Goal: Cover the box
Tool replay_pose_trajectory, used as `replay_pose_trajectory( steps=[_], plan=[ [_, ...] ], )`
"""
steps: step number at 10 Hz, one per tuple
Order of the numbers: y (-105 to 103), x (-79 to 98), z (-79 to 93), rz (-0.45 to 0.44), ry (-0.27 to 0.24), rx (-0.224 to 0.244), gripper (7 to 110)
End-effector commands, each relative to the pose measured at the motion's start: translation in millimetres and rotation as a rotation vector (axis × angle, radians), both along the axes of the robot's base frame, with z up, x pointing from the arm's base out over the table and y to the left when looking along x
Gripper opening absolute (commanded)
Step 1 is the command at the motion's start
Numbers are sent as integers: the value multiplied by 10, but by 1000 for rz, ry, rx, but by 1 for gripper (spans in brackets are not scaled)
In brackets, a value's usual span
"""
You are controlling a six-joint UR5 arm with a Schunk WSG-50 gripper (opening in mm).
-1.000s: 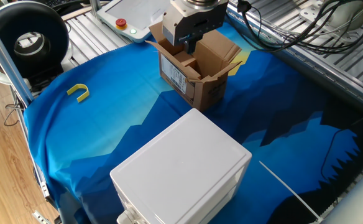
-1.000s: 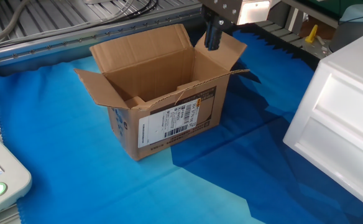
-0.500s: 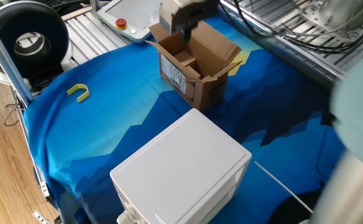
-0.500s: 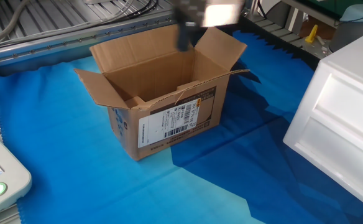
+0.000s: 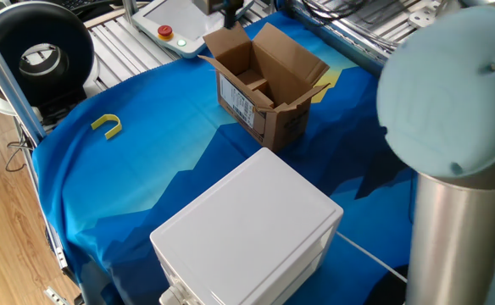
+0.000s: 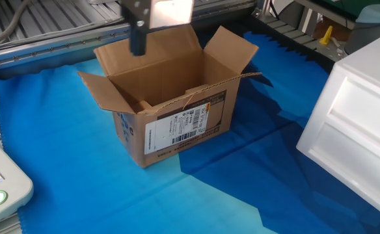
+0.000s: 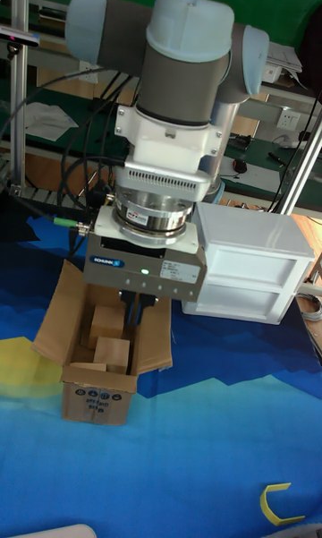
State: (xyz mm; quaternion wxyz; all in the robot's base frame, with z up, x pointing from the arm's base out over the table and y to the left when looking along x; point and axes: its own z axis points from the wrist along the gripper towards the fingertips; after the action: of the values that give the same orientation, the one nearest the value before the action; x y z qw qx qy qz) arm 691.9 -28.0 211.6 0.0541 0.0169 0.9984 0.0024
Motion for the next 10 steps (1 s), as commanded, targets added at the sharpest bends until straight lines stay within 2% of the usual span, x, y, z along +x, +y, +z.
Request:
replay_pose_trajectory(
  steps=[1,2,3,4,5,6,7,8,10],
  plan=[
    [64,106,-1,26,-76,60,7],
    [-4,129,0,23,-85,33,7],
    [-116,133,-1,-22,-87,-6,7],
    [-90,130,-2,-65,-85,11,7],
    [-56,123,-3,-64,-82,25,7],
    [-71,96,-8,-60,-71,18,7],
    [-181,47,-15,-69,-53,-26,7],
    [-154,96,-8,-61,-72,-16,7],
    [-83,66,-14,-35,-59,9,7]
  ],
)
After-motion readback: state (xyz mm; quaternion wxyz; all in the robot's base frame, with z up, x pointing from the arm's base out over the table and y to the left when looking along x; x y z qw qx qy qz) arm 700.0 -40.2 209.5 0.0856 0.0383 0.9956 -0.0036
